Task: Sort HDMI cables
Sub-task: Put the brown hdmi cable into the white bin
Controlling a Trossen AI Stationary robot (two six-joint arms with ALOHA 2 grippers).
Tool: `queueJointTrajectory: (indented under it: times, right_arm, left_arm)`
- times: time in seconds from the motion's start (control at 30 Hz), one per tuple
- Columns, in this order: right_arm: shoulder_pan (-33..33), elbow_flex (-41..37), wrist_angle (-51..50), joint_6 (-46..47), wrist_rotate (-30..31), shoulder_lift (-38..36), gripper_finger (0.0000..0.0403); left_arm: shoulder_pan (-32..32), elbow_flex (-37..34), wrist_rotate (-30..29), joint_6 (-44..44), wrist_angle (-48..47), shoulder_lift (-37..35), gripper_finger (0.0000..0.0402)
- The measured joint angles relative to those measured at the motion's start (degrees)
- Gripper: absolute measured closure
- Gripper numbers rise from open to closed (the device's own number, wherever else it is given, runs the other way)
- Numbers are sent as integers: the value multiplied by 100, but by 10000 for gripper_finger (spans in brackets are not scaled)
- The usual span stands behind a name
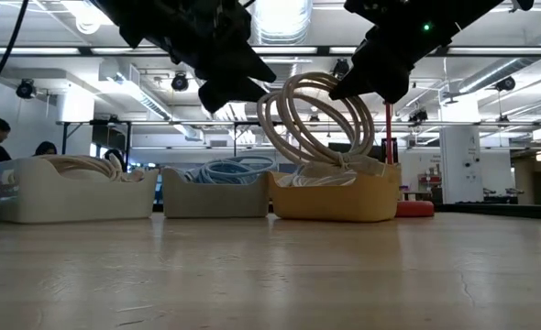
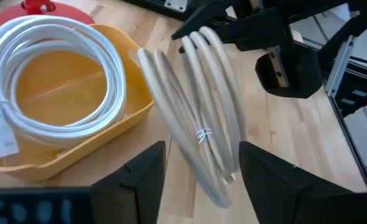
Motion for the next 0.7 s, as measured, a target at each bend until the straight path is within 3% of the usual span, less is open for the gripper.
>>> queueJointTrajectory:
  times: [0.7]
  right_arm:
    - [4,-4,-245,389,308,-9,385]
  left_arm:
    - [254,-12,196,-598,-37,116,188]
